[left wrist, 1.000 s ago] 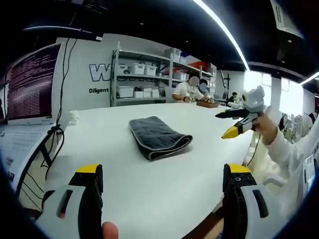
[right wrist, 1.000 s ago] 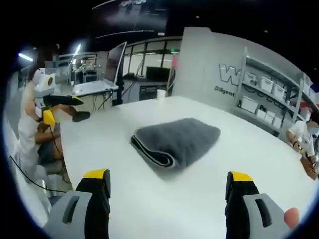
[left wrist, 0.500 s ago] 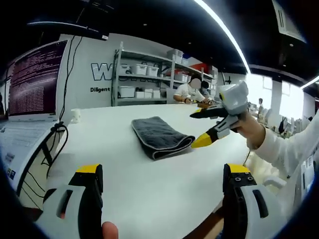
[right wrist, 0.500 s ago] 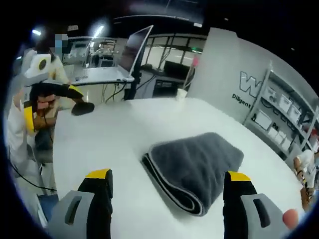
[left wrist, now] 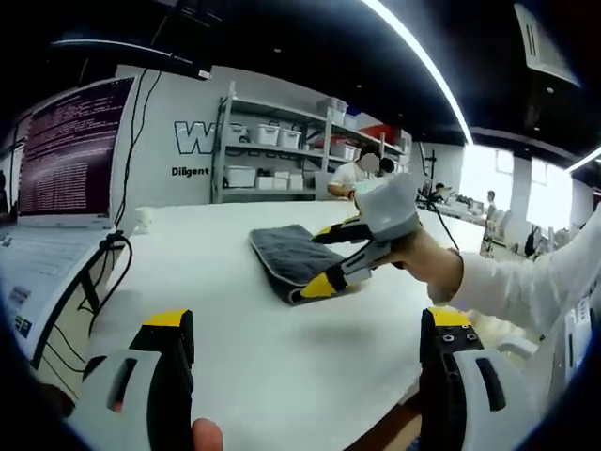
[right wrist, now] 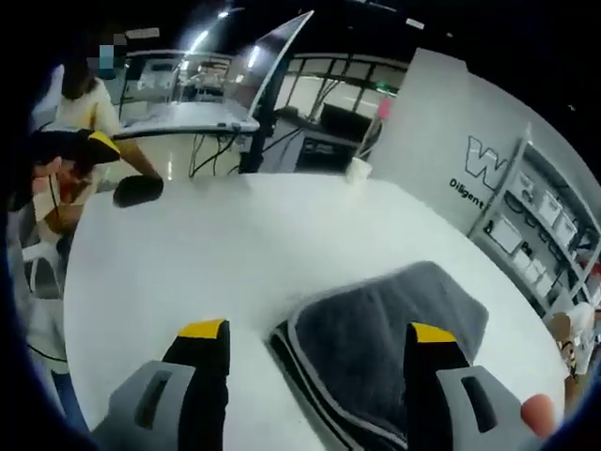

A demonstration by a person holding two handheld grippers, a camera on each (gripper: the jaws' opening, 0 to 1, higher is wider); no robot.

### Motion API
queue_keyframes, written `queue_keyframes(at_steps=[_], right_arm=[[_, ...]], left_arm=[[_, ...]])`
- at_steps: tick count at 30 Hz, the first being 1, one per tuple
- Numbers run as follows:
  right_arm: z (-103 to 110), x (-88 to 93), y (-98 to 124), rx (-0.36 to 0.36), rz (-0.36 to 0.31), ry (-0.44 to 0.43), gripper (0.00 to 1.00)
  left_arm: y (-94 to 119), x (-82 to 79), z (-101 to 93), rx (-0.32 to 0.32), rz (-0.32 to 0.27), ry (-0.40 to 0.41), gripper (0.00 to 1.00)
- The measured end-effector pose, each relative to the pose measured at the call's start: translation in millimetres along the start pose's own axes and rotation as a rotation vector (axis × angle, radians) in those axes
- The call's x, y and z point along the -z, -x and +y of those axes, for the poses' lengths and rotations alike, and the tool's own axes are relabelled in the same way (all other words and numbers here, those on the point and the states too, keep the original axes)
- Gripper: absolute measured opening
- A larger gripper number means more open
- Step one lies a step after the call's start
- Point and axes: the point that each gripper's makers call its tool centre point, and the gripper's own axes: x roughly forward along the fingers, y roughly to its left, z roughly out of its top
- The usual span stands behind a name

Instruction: Open the folded towel by lifting each exposed corner and separating the folded layers until the towel lies flat within the target outline without major curled edges

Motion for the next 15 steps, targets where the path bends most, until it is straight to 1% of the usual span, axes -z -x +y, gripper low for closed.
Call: queue_keyframes(at_steps=[3,5,8,11,13,15], right_arm=[[6.9,1.4,-7.2,-0.012,-0.004,0.006,0.59],[10.4,1.3,-11.6,-0.019,-0.013,0.010,0.54],[10.9,2.0,-16.0,-0.013,-0.013,0.015,0.47],[9.6,3.4,-18.9,-0.002,-0.008,0.034,0.38],[9.9,6.0,-21.2,0.001,0.001,0.057,0.35],[11.0,10.3,-23.3,0.009,0.014,0.076,0.34]], left_arm=[[-1.7,0.3,-2.4,0.010,-0.001,0.002,0.99],[-2.3,0.8,-2.7,0.012,0.002,0.001,0.99],[-2.7,0.4,-2.5,0.013,0.001,0.002,0.99],[-3.2,0.7,-2.2,0.013,0.001,0.004,0.99],[-3.7,1.9,-2.2,0.013,0.006,0.005,0.99],[-4.1,1.8,-2.6,0.016,0.006,0.004,0.99]])
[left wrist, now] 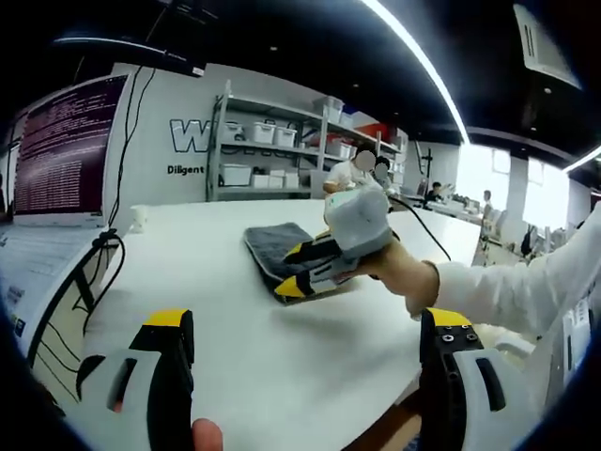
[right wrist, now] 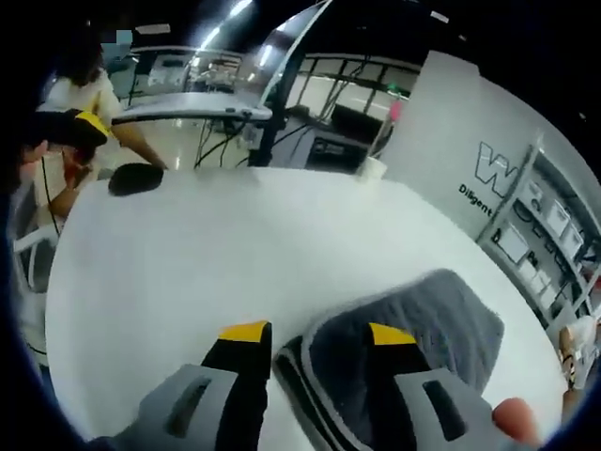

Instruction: Open the folded towel by lifting each exposed corner and separating the folded layers until the towel lies flat within the target outline without major curled edges

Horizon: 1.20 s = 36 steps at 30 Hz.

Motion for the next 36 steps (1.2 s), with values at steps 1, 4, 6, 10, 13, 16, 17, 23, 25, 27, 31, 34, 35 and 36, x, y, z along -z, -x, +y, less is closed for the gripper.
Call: queue_keyframes(at_steps=[1,4,6,10,13,16,17,23,25,27,31,34,35,36], right_arm=[[0.6,2.1,-0.9,0.004,0.006,0.010,0.33],[1.8,7.8,-4.0,0.012,0.034,0.061,0.26],[4.1,6.8,-4.2,0.000,0.023,0.067,0.19],[9.5,5.2,-4.8,-0.035,0.005,0.059,0.01],[6.9,5.3,-3.5,-0.039,0.004,0.057,0.00],[1.4,4.2,1.7,-0.036,-0.015,0.036,0.00],[-0.3,3.3,3.1,-0.032,-0.022,0.035,0.00],[-21.4,-1.9,19.8,0.007,-0.074,0.000,0.00],[-26.3,-1.1,23.4,0.016,-0.079,-0.008,0.00],[-35.1,0.8,27.9,0.035,-0.082,-0.014,0.00],[-50.8,6.6,36.7,0.072,-0.079,-0.030,0.00],[-64.8,13.9,45.3,0.103,-0.075,-0.045,0.00],[-67.2,15.1,46.7,0.110,-0.074,-0.048,0.00],[-70.8,16.8,48.5,0.116,-0.073,-0.053,0.00]], left_arm=[[-0.2,-0.1,-0.4,0.002,0.000,0.000,0.99],[-0.5,0.8,-1.5,0.004,0.002,-0.002,0.99],[-0.6,1.1,-1.6,0.004,0.002,-0.003,0.99],[-1.1,2.5,-0.8,0.006,0.010,-0.002,0.99],[-0.8,1.8,-0.4,0.005,0.007,-0.002,0.99],[-0.2,1.4,0.5,0.003,0.005,-0.001,0.99],[-0.2,1.5,0.7,0.003,0.005,-0.001,0.99],[0.5,3.4,1.6,-0.003,0.009,0.001,0.99],[0.5,3.5,0.7,-0.001,0.008,0.000,0.99],[0.3,4.0,-0.7,0.003,0.009,0.001,0.99],[0.3,3.6,-1.1,0.002,0.009,-0.001,0.99],[0.6,3.4,-1.5,0.004,0.008,0.000,0.99],[0.7,3.2,-1.5,0.001,0.007,0.000,0.99],[0.8,2.9,-1.6,0.000,0.005,-0.001,0.99]])
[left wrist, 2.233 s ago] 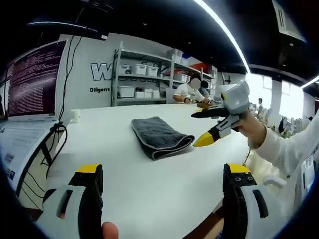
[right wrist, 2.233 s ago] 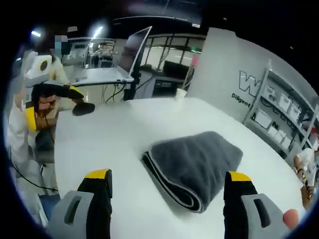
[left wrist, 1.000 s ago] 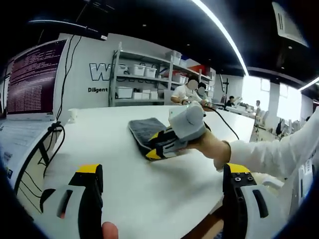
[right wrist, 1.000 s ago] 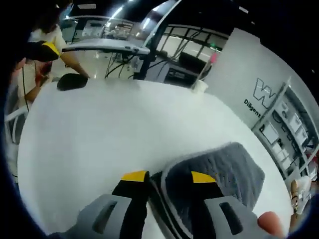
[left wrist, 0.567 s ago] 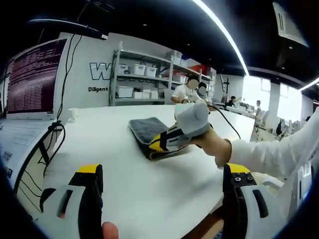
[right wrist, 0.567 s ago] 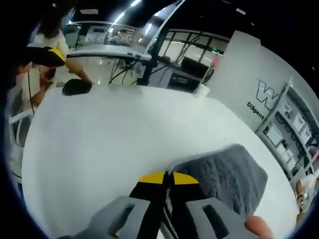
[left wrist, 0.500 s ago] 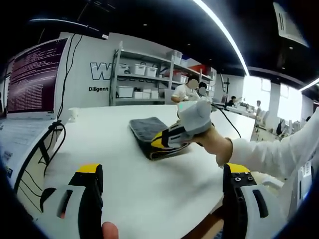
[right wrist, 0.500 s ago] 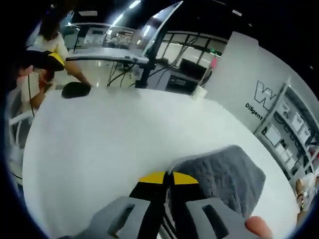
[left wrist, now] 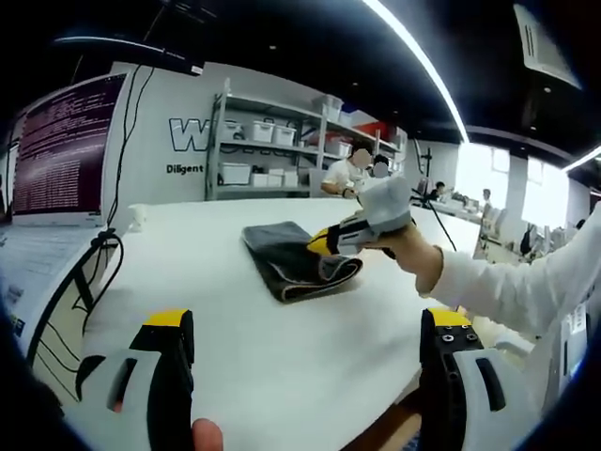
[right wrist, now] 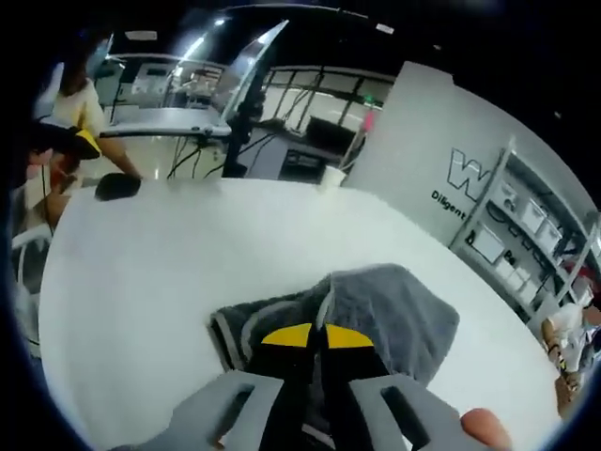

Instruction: Open the folded towel by lifting each exposed corner and separating the folded layers until the towel lies flat within the target outline without major curled edges

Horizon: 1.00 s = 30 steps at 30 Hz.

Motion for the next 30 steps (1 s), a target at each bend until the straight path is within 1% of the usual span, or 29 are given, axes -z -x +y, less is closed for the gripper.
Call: queue_keyframes(at_steps=[1,2,4,7,10,12,17,18,27,30], right_arm=[[-1.3,0.5,0.4,0.002,0.000,-0.001,0.00],[-10.0,3.0,2.4,0.018,0.003,-0.010,0.00],[-13.3,4.3,3.5,0.023,0.003,-0.012,0.00],[-27.8,10.7,7.3,0.051,0.014,-0.022,0.00],[-35.9,14.4,10.0,0.065,0.015,-0.033,0.00],[-46.6,20.8,13.6,0.088,0.025,-0.038,0.00],[-59.9,28.8,21.1,0.119,0.029,-0.060,0.00],[-66.6,32.2,24.3,0.133,0.028,-0.069,0.00],[-91.6,48.0,40.2,0.195,0.048,-0.092,0.00],[-98.1,52.6,46.7,0.210,0.044,-0.109,0.00]], left_arm=[[0.0,-0.1,-0.1,0.000,0.000,0.000,0.99],[0.0,-0.5,-0.6,0.002,-0.001,0.000,0.99],[-0.1,-0.8,-1.0,0.004,0.000,-0.001,0.99],[-0.1,-1.1,-1.0,0.001,-0.001,-0.003,0.99],[-0.3,-1.3,-1.5,0.002,-0.002,-0.003,0.99],[-0.4,-1.1,-2.2,0.004,0.000,-0.006,0.99],[-0.1,-1.9,-1.8,0.002,-0.003,-0.006,0.99],[-0.4,-1.4,-1.5,0.003,-0.002,-0.005,0.99],[-0.2,-0.7,1.0,-0.005,0.002,-0.006,0.99],[-0.1,-0.6,1.2,-0.005,0.001,-0.004,0.99]])
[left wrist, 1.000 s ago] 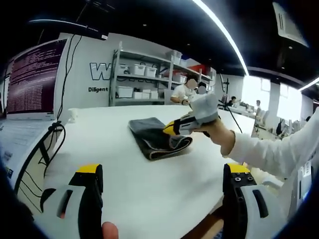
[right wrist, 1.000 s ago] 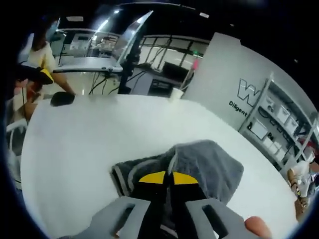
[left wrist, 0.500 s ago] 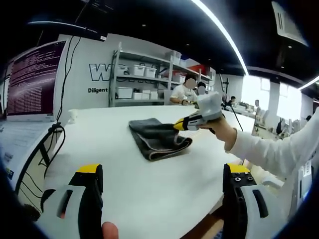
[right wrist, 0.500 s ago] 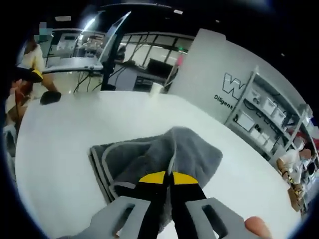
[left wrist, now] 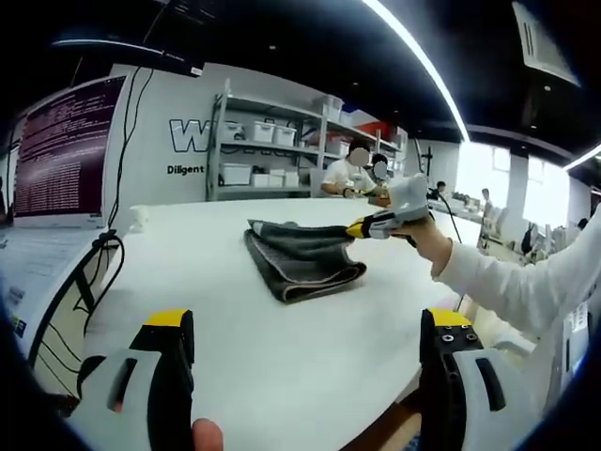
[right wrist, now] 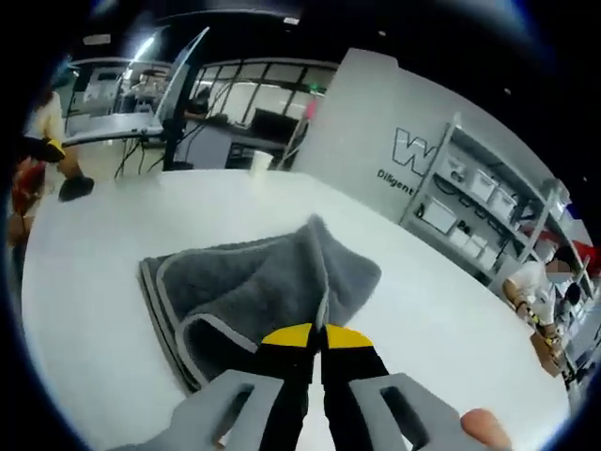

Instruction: Open the folded towel by lifting each exposed corner and separating the folded layers until the towel lies flat within the target outline without major curled edges

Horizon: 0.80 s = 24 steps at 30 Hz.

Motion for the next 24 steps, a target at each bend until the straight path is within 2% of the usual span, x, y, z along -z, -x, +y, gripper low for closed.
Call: queue_keyframes(at_steps=[8,24], right_arm=[[-20.4,18.5,8.1,0.038,0.013,-0.040,0.00],[-60.4,66.8,23.0,0.121,0.097,-0.090,0.00]], left_arm=[[-1.0,1.9,0.8,-0.001,0.011,0.000,0.99],[0.0,2.6,2.7,-0.010,0.010,0.003,0.99]])
